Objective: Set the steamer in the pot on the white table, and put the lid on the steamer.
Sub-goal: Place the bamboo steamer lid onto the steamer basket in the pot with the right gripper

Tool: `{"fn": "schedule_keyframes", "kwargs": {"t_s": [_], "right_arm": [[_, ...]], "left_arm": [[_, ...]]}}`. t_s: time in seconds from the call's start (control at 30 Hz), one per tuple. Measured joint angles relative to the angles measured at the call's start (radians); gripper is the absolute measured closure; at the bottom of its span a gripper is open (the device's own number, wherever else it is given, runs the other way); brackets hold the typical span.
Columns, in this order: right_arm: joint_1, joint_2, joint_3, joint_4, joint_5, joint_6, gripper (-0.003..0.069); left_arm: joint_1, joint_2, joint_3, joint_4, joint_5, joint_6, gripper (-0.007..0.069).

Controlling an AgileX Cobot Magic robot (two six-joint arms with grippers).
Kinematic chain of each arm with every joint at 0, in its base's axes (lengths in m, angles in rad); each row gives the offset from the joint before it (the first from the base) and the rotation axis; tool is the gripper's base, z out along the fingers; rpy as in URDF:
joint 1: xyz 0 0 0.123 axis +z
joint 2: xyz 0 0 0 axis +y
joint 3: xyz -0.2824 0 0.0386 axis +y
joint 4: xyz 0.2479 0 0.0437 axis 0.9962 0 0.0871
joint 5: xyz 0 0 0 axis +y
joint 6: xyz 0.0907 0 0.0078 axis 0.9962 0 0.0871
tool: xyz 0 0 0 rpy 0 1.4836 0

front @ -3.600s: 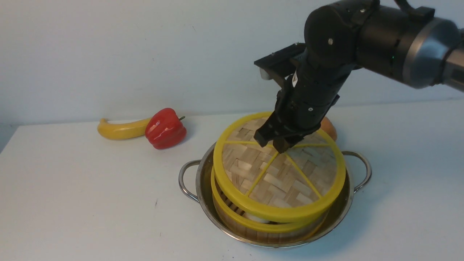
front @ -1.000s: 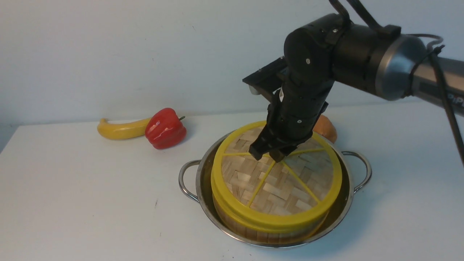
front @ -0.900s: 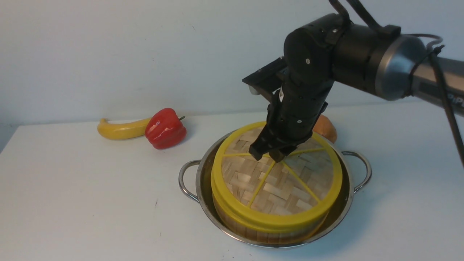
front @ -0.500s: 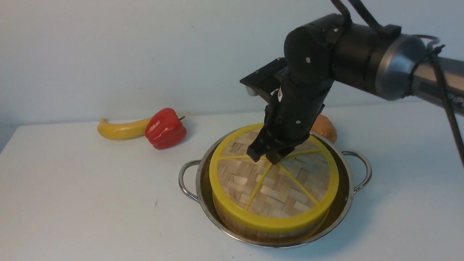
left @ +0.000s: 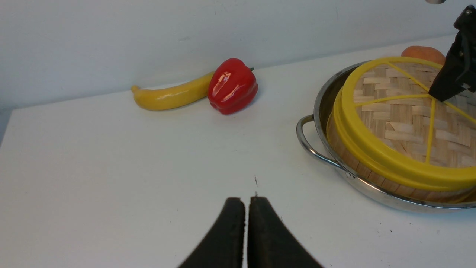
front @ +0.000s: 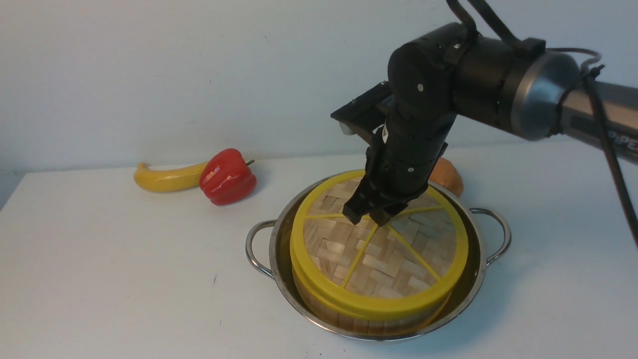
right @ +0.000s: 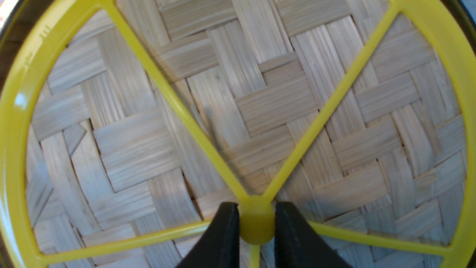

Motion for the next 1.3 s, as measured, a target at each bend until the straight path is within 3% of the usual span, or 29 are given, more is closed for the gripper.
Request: {"fn": "schedule_keyframes", "kwargs": {"t_s": [1.3], "right_arm": [[0.0, 0.0, 0.0, 0.027, -0.003, -0.063, 0.0529]], "left_arm": [[0.0, 0.0, 0.0, 0.0, 0.0, 0.0, 0.0615]]}}
